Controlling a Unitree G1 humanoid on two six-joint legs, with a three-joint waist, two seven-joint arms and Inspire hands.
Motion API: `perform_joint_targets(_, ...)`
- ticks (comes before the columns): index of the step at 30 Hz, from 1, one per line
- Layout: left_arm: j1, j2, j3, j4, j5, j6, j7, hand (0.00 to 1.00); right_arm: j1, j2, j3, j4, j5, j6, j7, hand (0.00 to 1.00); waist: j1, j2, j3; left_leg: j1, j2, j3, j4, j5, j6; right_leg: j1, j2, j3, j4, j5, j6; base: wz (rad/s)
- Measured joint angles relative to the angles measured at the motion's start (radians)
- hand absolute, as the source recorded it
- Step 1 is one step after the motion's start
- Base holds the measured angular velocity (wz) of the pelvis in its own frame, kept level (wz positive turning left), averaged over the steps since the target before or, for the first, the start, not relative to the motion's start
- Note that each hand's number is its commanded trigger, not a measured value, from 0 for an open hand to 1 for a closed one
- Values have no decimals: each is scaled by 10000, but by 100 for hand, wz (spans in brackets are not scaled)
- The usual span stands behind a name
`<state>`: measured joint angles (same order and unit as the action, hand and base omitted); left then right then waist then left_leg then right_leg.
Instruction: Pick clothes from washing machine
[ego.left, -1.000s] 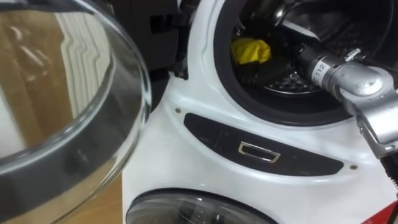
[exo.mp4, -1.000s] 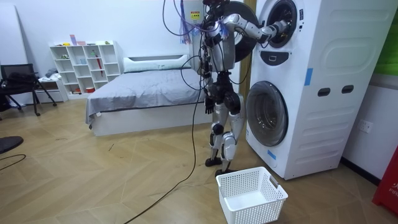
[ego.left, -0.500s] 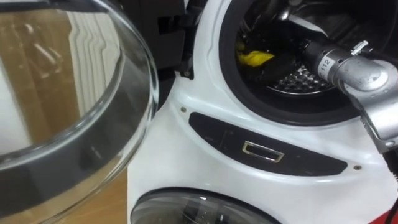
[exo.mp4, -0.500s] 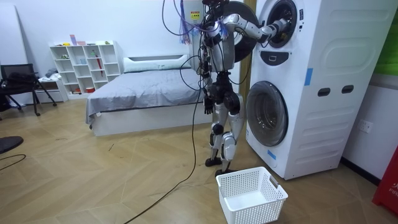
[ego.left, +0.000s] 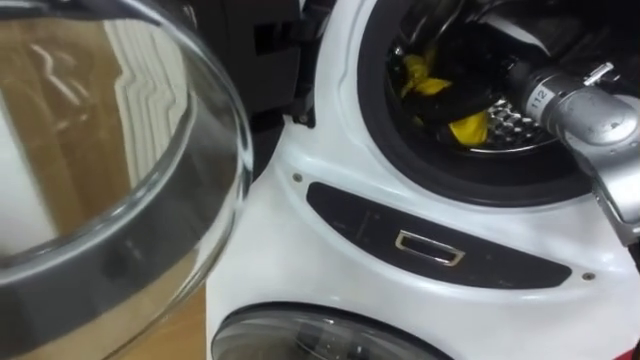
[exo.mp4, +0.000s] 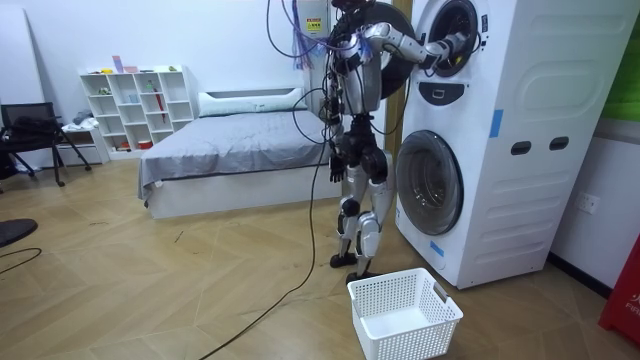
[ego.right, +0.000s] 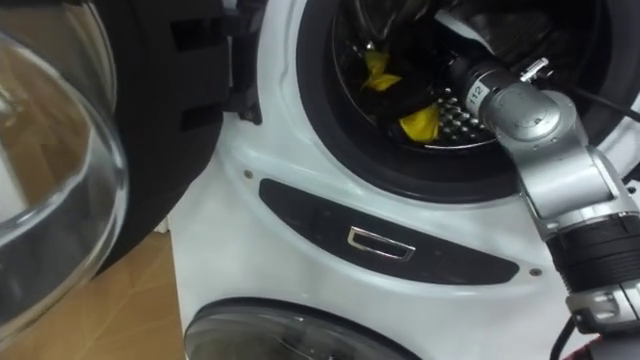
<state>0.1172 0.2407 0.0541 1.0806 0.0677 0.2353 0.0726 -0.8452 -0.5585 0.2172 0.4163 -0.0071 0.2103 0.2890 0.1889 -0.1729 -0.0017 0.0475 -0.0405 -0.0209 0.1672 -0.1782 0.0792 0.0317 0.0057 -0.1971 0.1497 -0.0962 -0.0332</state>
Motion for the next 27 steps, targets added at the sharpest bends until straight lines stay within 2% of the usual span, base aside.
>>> perform_joint_targets(3, -2, 9, 40, 1, 0, -271, 70, 0, 55, 7, -1, -439, -15, 17, -75, 100, -15, 12, 9, -20, 25, 137, -48, -25, 30, -80, 24, 87, 1, 0, 0, -11)
perform_joint_targets(6, 21, 30, 113, 14, -36, -395, 77, 0, 242, 3, -3, -1137, 63, 25, -187, 100, -232, 18, 13, -19, 36, 149, -52, -31, 38, -83, 23, 106, 6, 0, 0, -3)
perform_joint_targets(9, 134, 41, 113, 8, -574, -543, 104, 0, 962, -4, -48, -2749, 95, 97, -476, 100, -484, 25, 17, 5, 56, 195, -74, -36, 38, -106, 50, 365, 9, -1, 2, -2)
perform_joint_targets(11, 299, 9, 190, 26, -762, -771, 132, 0, 1828, -1, -308, -4622, 431, 95, -515, 100, -570, 101, 64, 92, 89, 375, -91, -43, 30, -78, 87, 583, 10, -1, 2, -20)
perform_joint_targets(12, 320, -15, 236, 44, -763, -818, 136, 0, 1994, 0, -388, -5019, 593, 91, -515, 100, -612, 127, 76, 118, 90, 391, -90, -45, 27, -56, 87, 581, 7, -1, 2, -17)
perform_joint_targets(14, 504, -70, 249, 38, -835, -913, 139, 0, 2570, -1, -711, -6474, 929, 86, -666, 100, -839, 312, 99, 134, 108, 398, -99, -110, 39, -61, 101, 582, 13, -2, 4, -6)
perform_joint_targets(17, 551, -94, 218, 4, -1187, -955, 142, 0, 3686, 60, -1219, -7950, 1242, 56, -887, 100, -926, 448, 115, 157, 126, 493, -127, -160, 58, -71, 128, 659, 15, -5, 9, -10)
perform_joint_targets(19, 645, -169, 244, 17, -1179, -1057, 149, 0, 4254, 93, -1351, -8512, 1239, 40, -894, 100, -987, 512, 106, 155, 124, 623, -151, -161, 60, -87, 145, 893, 14, -5, 9, -18)
perform_joint_targets(21, 805, -278, 298, 24, -1187, -1161, 185, 0, 4827, 308, -1581, -8845, 1253, 2, -887, 100, -1070, 582, 63, 172, 120, 682, -154, -172, 61, -83, 149, 1002, 14, -5, 9, -15)
perform_joint_targets(23, 970, -351, 298, 114, -1305, -1279, 226, 0, 5357, 590, -1871, -8976, 1314, -14, -886, 100, -1299, 658, 12, 179, 117, 723, -148, -172, 61, -77, 150, 1078, 19, -5, 9, -5)
perform_joint_targets(27, 1051, -349, 288, 396, -1560, -1344, 267, 0, 5810, 637, -2181, -9054, 1953, -16, -880, 100, -1419, 687, -9, 172, 123, 864, -147, -173, 54, -100, 151, 1141, 29, -6, 11, -9)
